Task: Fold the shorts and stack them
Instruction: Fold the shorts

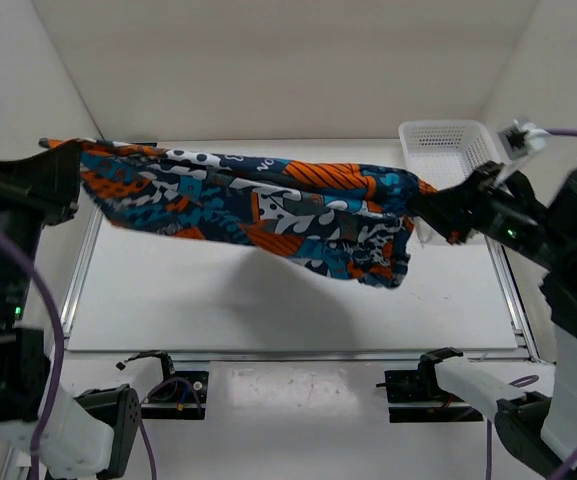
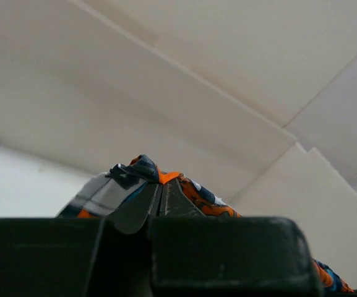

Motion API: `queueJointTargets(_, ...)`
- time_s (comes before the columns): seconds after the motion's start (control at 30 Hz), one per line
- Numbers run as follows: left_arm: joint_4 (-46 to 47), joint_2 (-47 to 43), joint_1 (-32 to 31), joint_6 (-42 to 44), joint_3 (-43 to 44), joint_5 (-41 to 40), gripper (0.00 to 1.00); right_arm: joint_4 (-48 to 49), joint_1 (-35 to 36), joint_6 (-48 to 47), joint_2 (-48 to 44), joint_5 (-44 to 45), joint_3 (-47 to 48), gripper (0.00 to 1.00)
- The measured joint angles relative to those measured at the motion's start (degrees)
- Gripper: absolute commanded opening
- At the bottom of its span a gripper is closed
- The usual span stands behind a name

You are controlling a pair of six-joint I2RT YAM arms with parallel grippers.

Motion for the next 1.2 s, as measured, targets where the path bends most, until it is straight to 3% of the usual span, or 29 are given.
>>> queueJointTargets(0.17,-1.4,-0.9,0.0,0.7,9.1,-1.2,0.10,-3.1,0.0,0.1,-3.5,-0.8,6.6,0.00)
queueJointTargets(0.33,-1.2,-0.3,0.0,1.7,9.0,-0.9,0.10,-5.0,0.0,1.6,-2.8,0.6,9.0,0.00)
queueJointTargets(0.53,1.4,6.5,-0.3,3.4,-1.2,3.5,0.10,-1.6,0.1,3.2,2.0,2.6,-4.9,0.00)
queueJointTargets(0.7,3.1,21.4,-0.8,5.9,-12.0,7.3,0.10,6.7,0.0,3.9,15.5,4.6,-19.3,0.00)
queueJointTargets(0.83,3.7,38.0,-1.0,7.3,-16.4,7.8,0.10,12.2,-0.6,4.0,31.0,6.2,-22.4,0.00)
queueJointTargets(0.97,3.9,50.9,-1.6,8.3,-17.2,6.2,0.10,14.9,-2.1,4.3,47.6,7.3,-17.6,0.00)
queueJointTargets(1.2,4.0,59.2,-2.2,9.2,-9.2,5.5,0.10,16.3,-3.9,6.3,64.9,6.6,-3.5,0.00)
